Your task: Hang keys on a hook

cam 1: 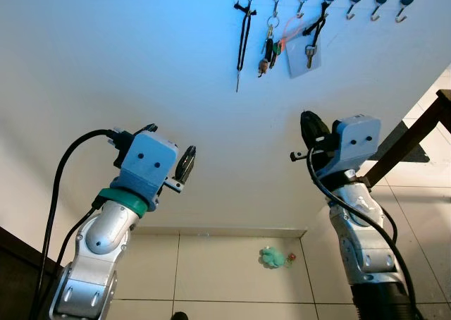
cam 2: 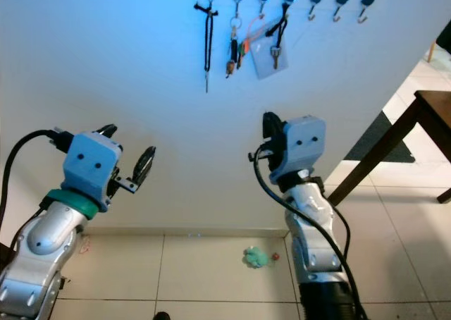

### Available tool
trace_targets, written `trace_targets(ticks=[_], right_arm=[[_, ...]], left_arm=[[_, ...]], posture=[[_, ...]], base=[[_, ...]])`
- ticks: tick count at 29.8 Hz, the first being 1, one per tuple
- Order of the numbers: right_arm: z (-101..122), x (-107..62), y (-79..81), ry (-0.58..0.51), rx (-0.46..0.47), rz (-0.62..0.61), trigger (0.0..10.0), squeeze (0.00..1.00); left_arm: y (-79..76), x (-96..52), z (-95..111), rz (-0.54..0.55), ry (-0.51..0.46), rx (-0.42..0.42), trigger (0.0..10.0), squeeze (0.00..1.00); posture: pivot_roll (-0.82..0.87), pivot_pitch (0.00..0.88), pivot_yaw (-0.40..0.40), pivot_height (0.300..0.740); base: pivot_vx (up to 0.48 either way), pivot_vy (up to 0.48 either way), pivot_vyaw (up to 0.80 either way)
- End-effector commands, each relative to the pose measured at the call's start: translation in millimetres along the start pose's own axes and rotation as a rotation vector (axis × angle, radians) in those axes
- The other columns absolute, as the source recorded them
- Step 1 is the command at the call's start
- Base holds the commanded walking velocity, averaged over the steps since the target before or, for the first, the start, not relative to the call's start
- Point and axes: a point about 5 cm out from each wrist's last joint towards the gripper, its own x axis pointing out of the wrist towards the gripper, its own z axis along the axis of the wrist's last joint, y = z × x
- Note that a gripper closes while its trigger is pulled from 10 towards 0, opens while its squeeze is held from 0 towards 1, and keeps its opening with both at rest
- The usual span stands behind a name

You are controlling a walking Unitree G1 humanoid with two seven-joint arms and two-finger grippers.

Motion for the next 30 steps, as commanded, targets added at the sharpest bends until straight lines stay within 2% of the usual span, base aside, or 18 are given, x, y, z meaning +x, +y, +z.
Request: trace_targets(ticks=[1,23,30], right_arm=[[-2.7,-1.1,-1.5,0.015,0.007,-0.008,10.0,0.0],[-3.9,2.4,-1.7,0.022,0.025,-0.013,10.0,0.0],[-5.5,2.7,-2.6,0.035,0.041,-0.022,10.0,0.0]], left_arm=[[-1.3,0.0,-1.6,-0.008,0.003,-0.004,10.0,0.0],[-0.6,-0.4,-1.5,-0.008,-0.001,-0.003,10.0,0.0],[0.1,0.4,-2.7,-0.004,0.012,-0.021,10.0,0.0]], posture=[[-0.15,0.112,0.04,0.74],[-0.14,0.098,0.038,0.74],[-0.14,0.1,0.04,0.74]], base=[[-0.255,0.0,0.0],[-0.412,0.0,0.0],[0.0,0.0,-0.8]])
